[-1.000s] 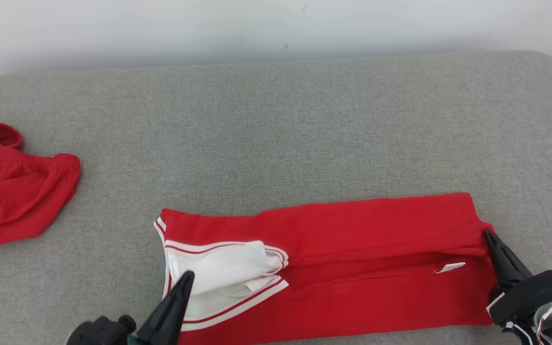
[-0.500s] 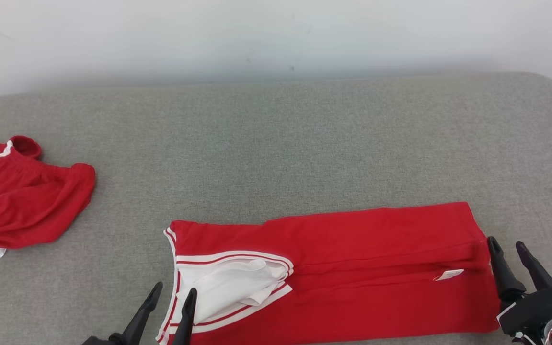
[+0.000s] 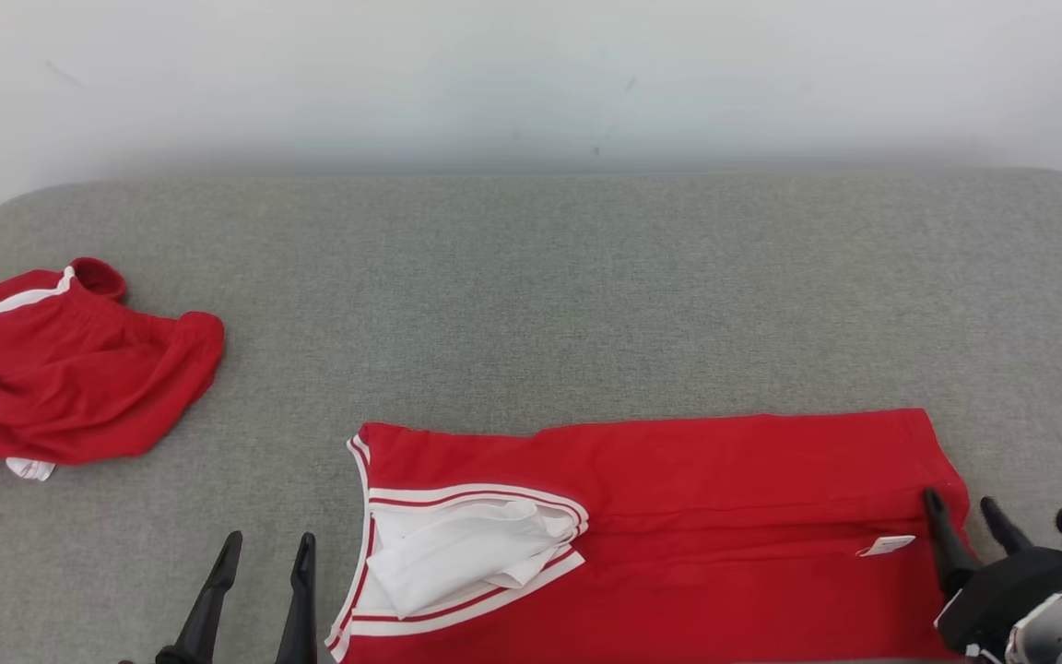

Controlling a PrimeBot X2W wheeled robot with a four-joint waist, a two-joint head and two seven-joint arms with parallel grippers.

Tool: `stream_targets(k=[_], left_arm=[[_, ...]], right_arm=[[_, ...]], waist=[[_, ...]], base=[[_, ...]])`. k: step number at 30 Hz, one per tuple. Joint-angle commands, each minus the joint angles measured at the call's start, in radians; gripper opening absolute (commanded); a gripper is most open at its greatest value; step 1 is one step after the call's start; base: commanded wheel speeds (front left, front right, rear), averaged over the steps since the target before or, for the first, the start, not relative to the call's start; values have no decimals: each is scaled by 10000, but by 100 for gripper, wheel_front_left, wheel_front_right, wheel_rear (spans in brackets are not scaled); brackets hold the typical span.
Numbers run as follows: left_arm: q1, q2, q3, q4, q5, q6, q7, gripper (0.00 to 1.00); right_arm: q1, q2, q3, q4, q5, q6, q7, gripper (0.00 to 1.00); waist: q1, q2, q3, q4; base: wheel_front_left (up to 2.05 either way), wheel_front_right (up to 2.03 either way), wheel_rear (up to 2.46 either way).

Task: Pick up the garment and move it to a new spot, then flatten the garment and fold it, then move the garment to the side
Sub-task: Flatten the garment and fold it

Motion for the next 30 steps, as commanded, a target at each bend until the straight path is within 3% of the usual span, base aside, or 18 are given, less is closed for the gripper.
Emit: stream_targets(k=[1, 11, 12, 13, 15, 22, 30], left_arm=[[132, -56, 48, -13, 93, -2, -56, 100], [146, -223, 347, -16, 327, -172, -56, 100], [143, -235, 388, -10, 337, -167, -56, 100], [134, -245, 427, -2, 337, -180, -56, 100], [115, -262, 500, 2, 335, -216, -56, 100], [96, -297, 695, 45, 370, -254, -56, 100], [167, -307, 788, 58, 186, -199, -56, 100]], right_arm=[[-104, 76, -35, 179, -212, -2, 109, 100], [-311, 555, -324, 1145, -634, -2, 584, 100], [-317, 591, -318, 1189, -622, -2, 584, 83], [-341, 625, -299, 1204, -583, -2, 586, 41], [-435, 666, -268, 1174, -519, -2, 506, 0], [-947, 508, -103, 1366, -376, -2, 333, 0], [-1495, -571, -837, 1901, -642, -6, -159, 0]], waist=[[0, 0, 43, 82], [0, 0, 121, 258], [0, 0, 124, 258], [0, 0, 128, 256], [0, 0, 130, 239], [0, 0, 132, 129], [0, 0, 113, 59]], base=[[0, 0, 0], [0, 0, 0], [0, 0, 0], [0, 0, 0], [0, 0, 0], [0, 0, 0], [0, 0, 0]])
